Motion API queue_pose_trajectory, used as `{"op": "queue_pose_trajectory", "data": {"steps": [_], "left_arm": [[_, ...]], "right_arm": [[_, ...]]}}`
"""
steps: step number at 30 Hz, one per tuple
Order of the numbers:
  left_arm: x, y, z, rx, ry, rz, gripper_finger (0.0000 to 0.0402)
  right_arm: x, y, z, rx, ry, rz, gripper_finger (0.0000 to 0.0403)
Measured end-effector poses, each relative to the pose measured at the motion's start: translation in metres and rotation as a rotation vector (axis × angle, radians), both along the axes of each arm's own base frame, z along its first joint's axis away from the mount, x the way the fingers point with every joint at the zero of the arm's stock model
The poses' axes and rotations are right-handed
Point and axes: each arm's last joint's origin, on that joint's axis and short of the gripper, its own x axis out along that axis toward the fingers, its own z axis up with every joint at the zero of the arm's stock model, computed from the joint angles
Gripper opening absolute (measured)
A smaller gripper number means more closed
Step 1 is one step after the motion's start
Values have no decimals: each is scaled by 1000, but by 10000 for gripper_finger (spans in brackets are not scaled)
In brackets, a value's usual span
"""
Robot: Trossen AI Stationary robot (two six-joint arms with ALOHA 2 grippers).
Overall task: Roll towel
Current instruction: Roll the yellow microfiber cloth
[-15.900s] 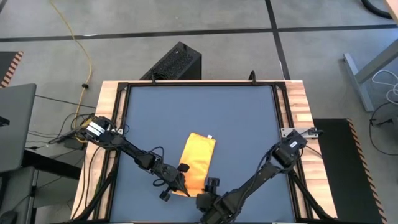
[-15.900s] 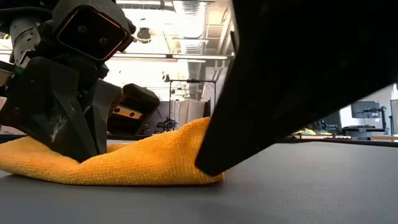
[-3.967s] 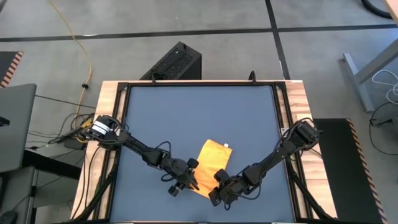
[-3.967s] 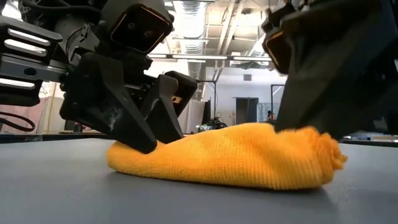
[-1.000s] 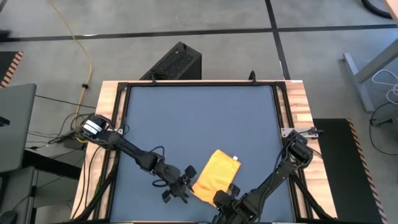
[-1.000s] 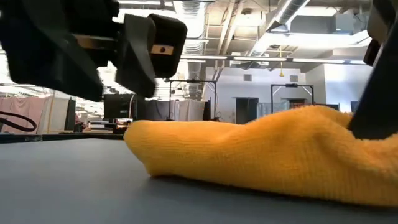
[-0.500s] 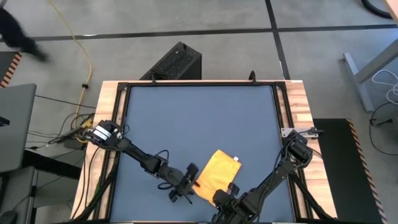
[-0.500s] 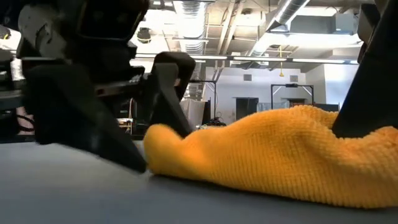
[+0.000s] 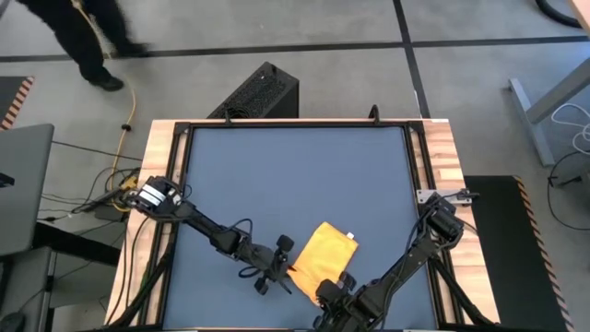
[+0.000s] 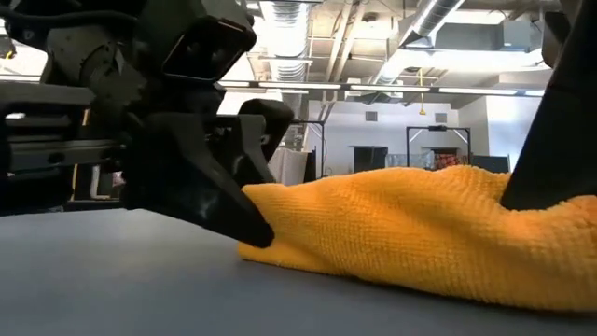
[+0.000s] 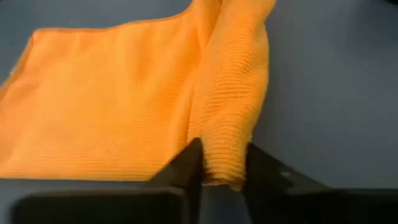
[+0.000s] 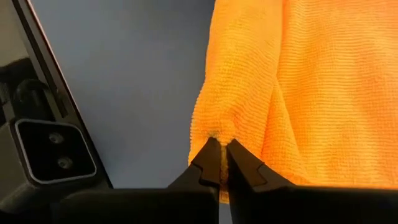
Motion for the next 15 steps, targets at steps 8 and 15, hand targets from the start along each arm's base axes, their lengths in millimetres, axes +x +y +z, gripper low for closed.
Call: {"op": "queue_pose_trajectory", "data": {"steps": [8,15], "left_arm": [[10,8,5,-177,110,-113,5],[27,11,22,-226,311,-130,2]], "right_arm": [[-3,-2,-3,89,89,-66,36],[1,-6,-2,79,129,20,45]]}}
